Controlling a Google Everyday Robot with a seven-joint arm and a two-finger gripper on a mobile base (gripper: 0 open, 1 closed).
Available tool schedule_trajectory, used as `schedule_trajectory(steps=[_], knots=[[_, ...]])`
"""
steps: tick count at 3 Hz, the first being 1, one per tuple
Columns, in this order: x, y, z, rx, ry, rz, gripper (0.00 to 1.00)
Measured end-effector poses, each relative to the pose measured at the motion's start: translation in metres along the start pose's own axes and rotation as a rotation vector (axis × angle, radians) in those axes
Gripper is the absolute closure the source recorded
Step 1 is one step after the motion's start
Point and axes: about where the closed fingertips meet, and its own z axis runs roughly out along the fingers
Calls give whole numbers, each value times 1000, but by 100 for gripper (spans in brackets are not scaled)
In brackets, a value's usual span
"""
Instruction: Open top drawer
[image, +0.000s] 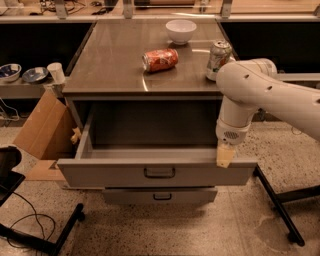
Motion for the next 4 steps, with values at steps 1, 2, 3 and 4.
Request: schedule_trajectory(steps=[1,2,3,4], knots=[[12,13,0,-17,15,29,100],[11,13,0,-17,15,29,100],[11,13,0,-17,15,29,75],[11,13,0,-17,15,29,52]])
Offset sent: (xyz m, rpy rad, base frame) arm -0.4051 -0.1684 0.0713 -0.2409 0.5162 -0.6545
